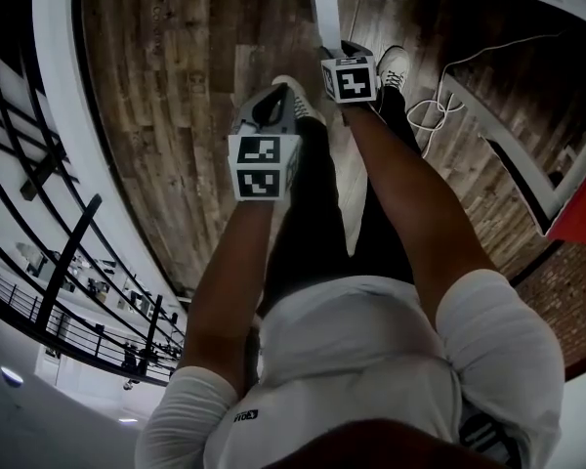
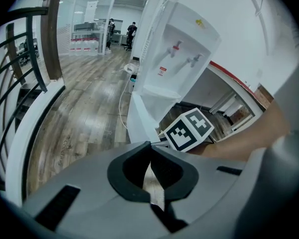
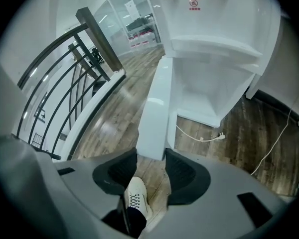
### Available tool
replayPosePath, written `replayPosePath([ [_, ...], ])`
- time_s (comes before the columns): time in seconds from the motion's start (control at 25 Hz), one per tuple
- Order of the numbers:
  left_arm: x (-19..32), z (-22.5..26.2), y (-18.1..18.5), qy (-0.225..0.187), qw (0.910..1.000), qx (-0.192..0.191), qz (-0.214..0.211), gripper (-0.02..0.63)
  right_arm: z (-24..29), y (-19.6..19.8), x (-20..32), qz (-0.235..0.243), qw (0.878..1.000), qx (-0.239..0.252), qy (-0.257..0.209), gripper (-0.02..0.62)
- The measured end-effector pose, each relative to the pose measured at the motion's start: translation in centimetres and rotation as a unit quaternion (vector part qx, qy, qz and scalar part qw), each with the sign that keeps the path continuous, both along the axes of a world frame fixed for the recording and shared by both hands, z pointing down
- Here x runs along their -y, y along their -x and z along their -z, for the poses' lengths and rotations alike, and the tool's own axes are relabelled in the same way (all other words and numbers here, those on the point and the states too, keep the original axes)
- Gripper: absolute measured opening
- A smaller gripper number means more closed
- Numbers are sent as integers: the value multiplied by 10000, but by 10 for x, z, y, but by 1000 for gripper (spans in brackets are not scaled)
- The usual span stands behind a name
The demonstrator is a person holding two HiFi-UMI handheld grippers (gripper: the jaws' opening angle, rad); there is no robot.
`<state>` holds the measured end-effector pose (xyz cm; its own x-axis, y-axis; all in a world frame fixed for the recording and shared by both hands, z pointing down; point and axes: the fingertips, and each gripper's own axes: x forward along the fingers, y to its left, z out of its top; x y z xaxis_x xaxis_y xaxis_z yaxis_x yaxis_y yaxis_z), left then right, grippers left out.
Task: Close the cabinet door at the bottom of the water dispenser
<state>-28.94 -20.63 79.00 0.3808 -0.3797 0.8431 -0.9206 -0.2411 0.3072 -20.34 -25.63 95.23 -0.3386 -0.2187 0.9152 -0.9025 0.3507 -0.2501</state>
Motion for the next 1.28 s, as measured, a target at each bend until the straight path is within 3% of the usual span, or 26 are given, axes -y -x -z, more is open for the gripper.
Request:
replayPosePath([
  [0.52,13,2,-41,-112,9992,-59,-369,-5,1,-67,14,223,9988,-278,-341,186],
  [1.0,30,2,-66,-104,9991,16,-412,-5,0,-142,56,88,9958,-602,-682,183],
  [1.16,40,4,-76,-125,9989,15,-451,-5,2,-169,78,-215,9945,-712,-732,88],
  [1.28,46,5,-83,-128,9987,19,-500,-5,0,-190,95,-423,9936,-733,-753,83],
])
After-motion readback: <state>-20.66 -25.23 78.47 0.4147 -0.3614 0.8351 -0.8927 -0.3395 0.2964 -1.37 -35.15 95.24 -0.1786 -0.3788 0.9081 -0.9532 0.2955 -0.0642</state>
